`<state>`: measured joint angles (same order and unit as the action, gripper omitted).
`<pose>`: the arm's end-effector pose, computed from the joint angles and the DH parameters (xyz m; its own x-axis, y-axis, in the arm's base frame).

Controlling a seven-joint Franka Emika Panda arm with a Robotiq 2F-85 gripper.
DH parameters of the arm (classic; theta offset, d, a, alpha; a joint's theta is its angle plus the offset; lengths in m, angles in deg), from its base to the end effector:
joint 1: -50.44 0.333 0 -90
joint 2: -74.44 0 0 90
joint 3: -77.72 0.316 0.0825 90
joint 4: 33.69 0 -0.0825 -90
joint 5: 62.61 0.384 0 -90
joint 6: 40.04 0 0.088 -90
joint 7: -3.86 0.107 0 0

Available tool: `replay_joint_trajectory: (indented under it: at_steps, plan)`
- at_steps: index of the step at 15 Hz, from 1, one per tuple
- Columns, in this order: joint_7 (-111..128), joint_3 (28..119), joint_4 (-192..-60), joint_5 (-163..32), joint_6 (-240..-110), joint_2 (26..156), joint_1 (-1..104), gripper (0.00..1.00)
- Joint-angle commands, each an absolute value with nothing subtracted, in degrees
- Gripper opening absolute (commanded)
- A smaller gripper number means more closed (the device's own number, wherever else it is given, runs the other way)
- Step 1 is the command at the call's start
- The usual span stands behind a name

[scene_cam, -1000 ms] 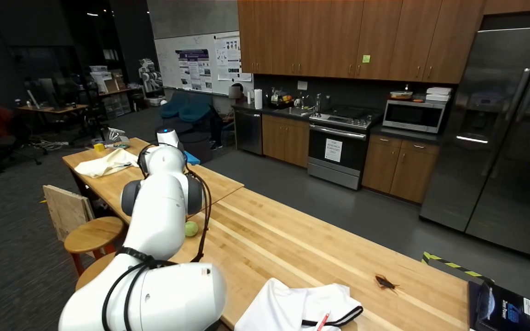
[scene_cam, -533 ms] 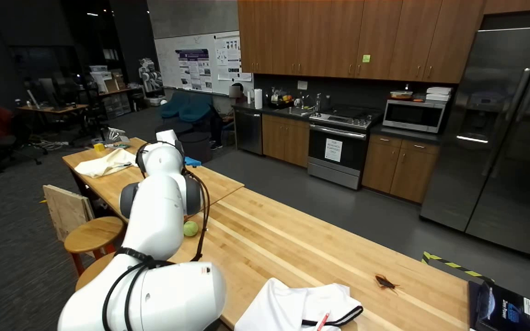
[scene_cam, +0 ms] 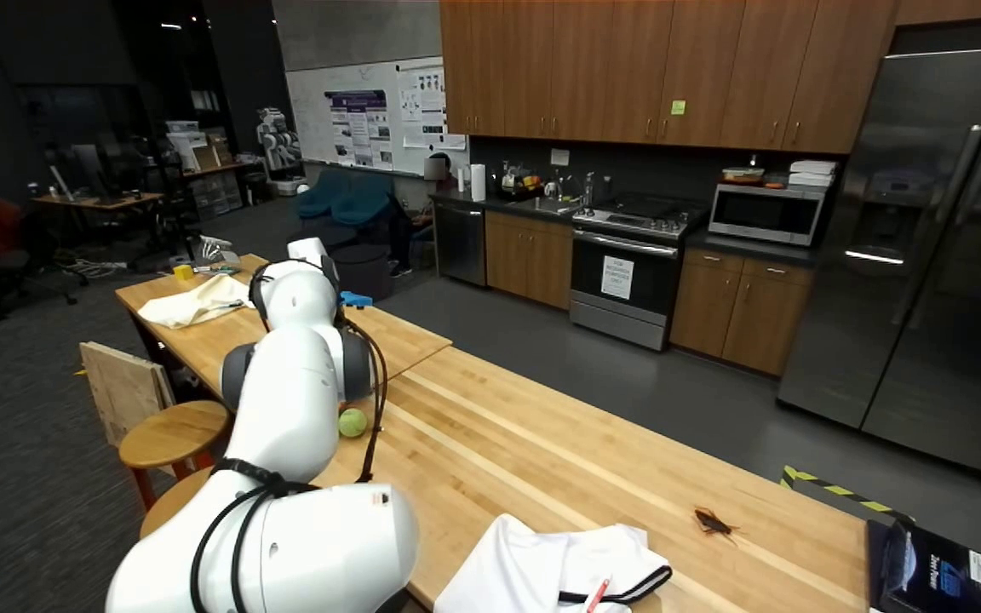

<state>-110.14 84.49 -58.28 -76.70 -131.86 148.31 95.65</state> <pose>0.5525 0.5706 0.2524 -0.9540 0.2909 -0.0723 0.2989 0.9415 -0.1560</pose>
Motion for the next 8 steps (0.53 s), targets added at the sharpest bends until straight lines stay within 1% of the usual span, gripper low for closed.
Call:
replay_joint_trajectory:
  at_steps: [1,2,3,4,5,6,7,8]
  plan:
    - [-110.0,83.5,-54.0,-74.8,-129.8,150.5,96.0,0.48]
    - [-110.0,83.5,-53.6,-74.6,-129.5,150.6,95.9,0.65]
    - [-110.0,83.4,-53.3,-74.3,-129.3,150.7,95.8,0.68]
    - [-110.0,83.5,-53.1,-74.0,-129.2,150.9,95.7,0.53]
    - [-109.9,83.5,-52.9,-73.7,-129.1,151.0,95.6,0.31]
    - [-109.8,83.4,-52.7,-73.4,-128.9,151.2,95.6,0.28]
    - [-109.6,83.4,-52.4,-73.2,-128.5,151.3,95.6,0.27]
    - [-109.2,83.4,-53.6,-72.9,-128.7,150.5,95.3,0.22]
